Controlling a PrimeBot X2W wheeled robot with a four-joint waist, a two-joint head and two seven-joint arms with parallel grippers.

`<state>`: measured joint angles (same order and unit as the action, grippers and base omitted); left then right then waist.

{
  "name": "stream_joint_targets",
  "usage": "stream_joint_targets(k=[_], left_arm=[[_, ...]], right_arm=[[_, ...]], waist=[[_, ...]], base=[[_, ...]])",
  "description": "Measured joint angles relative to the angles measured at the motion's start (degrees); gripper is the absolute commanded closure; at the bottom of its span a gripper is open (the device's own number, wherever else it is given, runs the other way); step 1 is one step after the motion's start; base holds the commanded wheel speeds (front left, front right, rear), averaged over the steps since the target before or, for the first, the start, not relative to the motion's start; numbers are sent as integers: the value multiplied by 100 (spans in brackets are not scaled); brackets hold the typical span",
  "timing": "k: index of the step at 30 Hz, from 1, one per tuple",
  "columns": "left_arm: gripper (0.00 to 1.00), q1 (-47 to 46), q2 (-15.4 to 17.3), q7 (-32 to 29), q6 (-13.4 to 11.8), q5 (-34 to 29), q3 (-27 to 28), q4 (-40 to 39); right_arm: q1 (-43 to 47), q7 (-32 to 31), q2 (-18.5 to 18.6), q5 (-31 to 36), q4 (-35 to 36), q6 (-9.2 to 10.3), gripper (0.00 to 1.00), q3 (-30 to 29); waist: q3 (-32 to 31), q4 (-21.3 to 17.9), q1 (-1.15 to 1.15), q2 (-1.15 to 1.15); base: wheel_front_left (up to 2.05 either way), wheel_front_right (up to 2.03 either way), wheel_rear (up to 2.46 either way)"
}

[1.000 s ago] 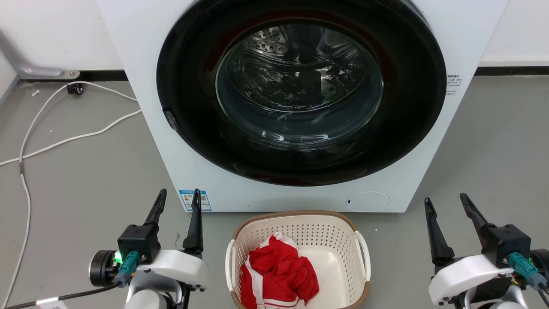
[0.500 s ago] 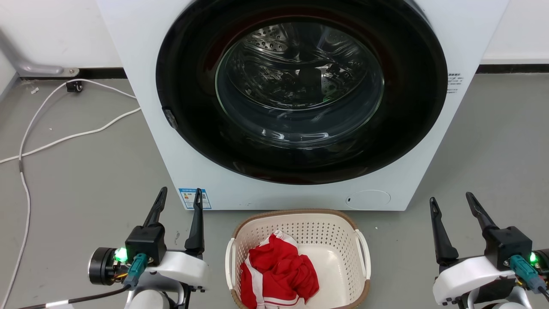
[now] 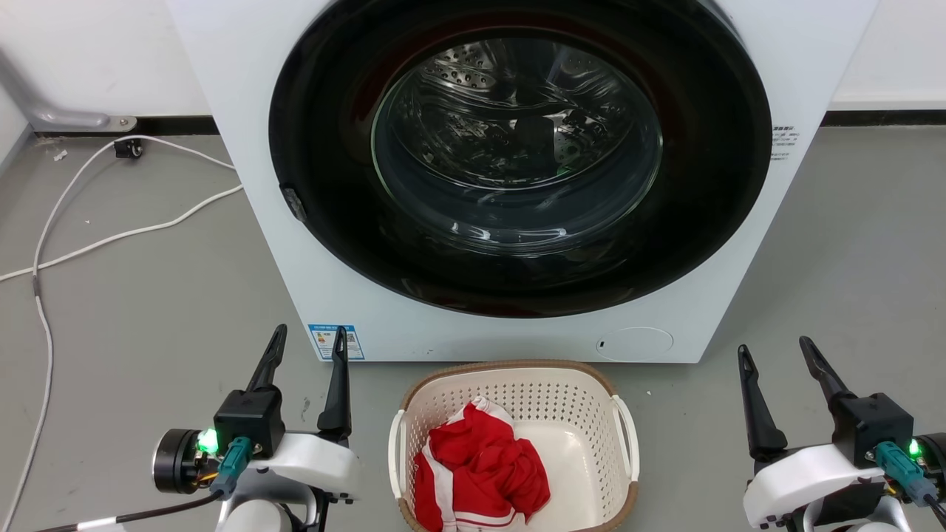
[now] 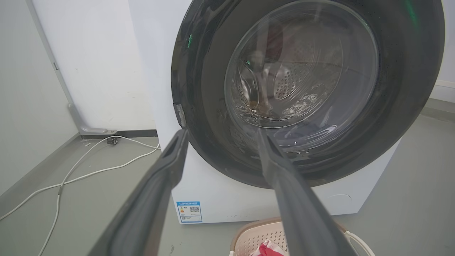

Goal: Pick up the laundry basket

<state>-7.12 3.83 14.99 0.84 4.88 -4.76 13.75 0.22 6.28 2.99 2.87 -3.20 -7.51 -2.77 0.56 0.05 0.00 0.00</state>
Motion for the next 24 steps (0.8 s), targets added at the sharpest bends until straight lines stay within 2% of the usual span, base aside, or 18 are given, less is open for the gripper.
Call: stream_joint_targets(k=[17,22,24], left_arm=[[0,-225,-31,2,42,101,43,203],[0,-623,-24,8,123,209,92,649],[0,-1065,3,2,183,304,114,1105]], right_arm=[[-174,-133,1,-138,-176,1,0,-44],[-561,-381,-1,-193,-464,0,0,-32],[-983,-557,-1,-255,-824,0,0,13]], waist=[[200,3,0,0],[451,-21,0,0],[718,-41,0,0]], base=[[0,0,0],[0,0,0],[0,0,0]])
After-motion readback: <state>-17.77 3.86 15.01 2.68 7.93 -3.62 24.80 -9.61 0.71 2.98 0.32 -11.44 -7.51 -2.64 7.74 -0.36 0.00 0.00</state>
